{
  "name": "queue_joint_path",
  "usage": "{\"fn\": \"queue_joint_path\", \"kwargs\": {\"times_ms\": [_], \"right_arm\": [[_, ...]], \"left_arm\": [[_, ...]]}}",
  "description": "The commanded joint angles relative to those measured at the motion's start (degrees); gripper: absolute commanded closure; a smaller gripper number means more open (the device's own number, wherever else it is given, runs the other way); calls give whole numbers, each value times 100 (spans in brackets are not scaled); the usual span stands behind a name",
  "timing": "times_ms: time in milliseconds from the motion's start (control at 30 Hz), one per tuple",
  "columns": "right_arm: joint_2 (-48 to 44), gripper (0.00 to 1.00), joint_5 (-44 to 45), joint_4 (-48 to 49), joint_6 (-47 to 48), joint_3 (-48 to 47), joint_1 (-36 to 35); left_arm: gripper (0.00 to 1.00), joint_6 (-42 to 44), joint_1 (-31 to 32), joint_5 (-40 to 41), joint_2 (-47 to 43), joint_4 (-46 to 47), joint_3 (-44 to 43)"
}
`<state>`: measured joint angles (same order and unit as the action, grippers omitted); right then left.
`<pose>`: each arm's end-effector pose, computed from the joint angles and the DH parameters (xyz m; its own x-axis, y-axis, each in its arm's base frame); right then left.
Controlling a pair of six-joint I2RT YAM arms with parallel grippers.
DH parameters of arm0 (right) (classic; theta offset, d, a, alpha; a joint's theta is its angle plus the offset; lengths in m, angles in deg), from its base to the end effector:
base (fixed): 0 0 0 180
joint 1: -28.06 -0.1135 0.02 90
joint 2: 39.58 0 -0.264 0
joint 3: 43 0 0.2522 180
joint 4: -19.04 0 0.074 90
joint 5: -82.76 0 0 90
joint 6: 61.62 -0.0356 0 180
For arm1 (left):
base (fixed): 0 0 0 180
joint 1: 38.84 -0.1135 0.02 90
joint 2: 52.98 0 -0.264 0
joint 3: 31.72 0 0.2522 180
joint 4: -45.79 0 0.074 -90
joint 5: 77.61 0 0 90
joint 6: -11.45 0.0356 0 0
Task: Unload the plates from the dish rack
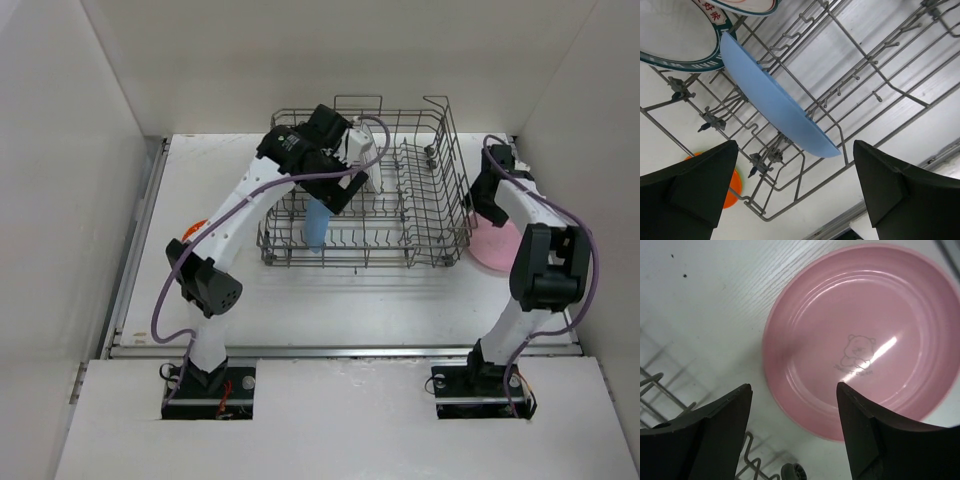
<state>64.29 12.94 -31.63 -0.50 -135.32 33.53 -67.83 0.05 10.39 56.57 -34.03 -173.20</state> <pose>0.3775 -0.0485 0.2243 -0.6507 0.5177 -0.5555 0.6439 0.7640 -0.0421 0.3073 -0.2495 0.4144 -0.4473 0.5996 -0.6637 0.7418 0.6632 0.0993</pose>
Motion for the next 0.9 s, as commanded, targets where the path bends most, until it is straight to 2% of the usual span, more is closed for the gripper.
{"fn": "queue_joint_path", "kwargs": {"times_ms": [0,267,333,433,567,600,733,800,867], "right_arm": [[-736,26,459,192,-249,86,50],[-1807,26,1303,131,-679,272,50],[-2037,26,1374,131,-680,272,50],[-2529,26,1340,183,-541,272,50],[-3092,26,664,647,-14,272,-107],[-3310,26,305,763,145,332,-247],[-3663,24,-970,1334,787,605,-547],[-3664,24,-1340,1396,788,658,-652],[-3664,24,-1640,1397,788,658,-811]], "left_arm": [[0,-25,153,875,232,-222,-262],[2,-456,400,2405,1013,-443,-464],[8,-562,452,2590,1137,-600,-587],[16,-624,452,2460,1260,-662,-587],[41,-746,452,1941,1393,-812,-789],[57,-816,452,1871,1393,-812,-789],[91,-949,452,1878,1446,-864,-912],[98,-1010,452,2027,1446,-864,-1017],[100,-1011,452,2142,1393,-864,-1088]]}}
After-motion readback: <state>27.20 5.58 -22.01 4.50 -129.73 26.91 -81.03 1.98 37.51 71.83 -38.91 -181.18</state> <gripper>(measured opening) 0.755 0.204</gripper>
